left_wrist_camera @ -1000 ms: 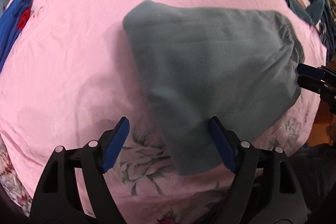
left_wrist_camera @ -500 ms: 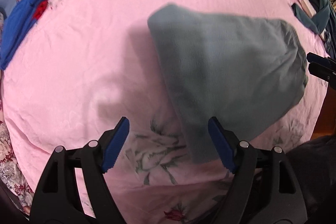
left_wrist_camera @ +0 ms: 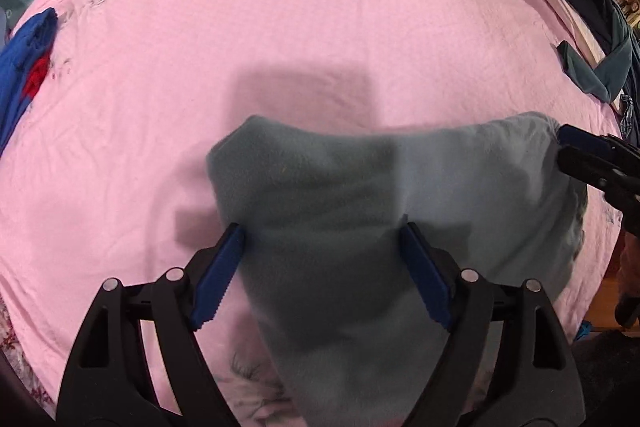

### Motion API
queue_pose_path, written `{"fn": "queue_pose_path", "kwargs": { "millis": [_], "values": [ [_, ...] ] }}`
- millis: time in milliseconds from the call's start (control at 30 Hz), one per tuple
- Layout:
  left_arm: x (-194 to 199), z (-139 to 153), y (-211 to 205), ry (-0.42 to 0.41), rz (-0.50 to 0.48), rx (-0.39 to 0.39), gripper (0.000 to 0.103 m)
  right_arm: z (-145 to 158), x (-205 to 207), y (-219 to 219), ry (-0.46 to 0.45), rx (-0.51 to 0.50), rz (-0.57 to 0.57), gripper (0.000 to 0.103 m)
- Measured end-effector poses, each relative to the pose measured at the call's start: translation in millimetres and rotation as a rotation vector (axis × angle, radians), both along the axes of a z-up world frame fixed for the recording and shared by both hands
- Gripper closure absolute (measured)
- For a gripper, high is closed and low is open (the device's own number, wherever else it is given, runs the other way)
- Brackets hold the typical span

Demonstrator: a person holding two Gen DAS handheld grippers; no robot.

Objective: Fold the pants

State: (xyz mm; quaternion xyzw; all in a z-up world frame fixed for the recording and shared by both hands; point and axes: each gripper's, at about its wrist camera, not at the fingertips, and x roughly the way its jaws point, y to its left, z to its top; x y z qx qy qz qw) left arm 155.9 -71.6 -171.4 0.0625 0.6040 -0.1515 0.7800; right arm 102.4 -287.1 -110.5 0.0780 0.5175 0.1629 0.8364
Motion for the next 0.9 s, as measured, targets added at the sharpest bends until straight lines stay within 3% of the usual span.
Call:
{"fn": "queue_pose_path", "kwargs": {
  "millis": [67,167,267,333,433,500,600,700,833,900],
  "values": [
    [-11,17,4,-0.036,-0.002,-0.020,0.020,15,-14,-3,-0.033,0.044,0.034,0.052],
    [-32,24,12,-0.014,-0.031,-0.027,0.018,10,-36,-1,0.019,0.050,0.100,0.052],
    [-58,-3,15,0.051,-0.077,0.033,0.018,-21,-51,2,0.118,-0.030,0.135,0.052],
    [-67,-23,17,0.085,-0.070,0.068,0.013,-24,-56,3,0.081,-0.040,0.150,0.052],
    [-66,-16,29,0.093,-0.007,0.029,0.012,-12,-53,2,0.088,-0.029,0.154,0.052],
    [-61,-3,38,0.061,0.028,0.009,0.013,0,-50,-7,0.060,0.016,0.117,0.051],
    [-52,11,51,0.026,0.084,0.000,0.013,10,-39,-21,0.031,0.006,0.050,0.051],
    [-37,17,70,0.029,0.169,-0.054,0.013,16,-29,-25,0.003,0.023,0.021,0.051],
    [-30,25,93,0.034,0.278,-0.114,0.016,27,-18,6,-0.057,0.002,0.099,0.051],
    [-31,29,106,0.027,0.297,-0.110,0.016,30,-17,36,-0.087,-0.017,0.211,0.051]
  ]
}}
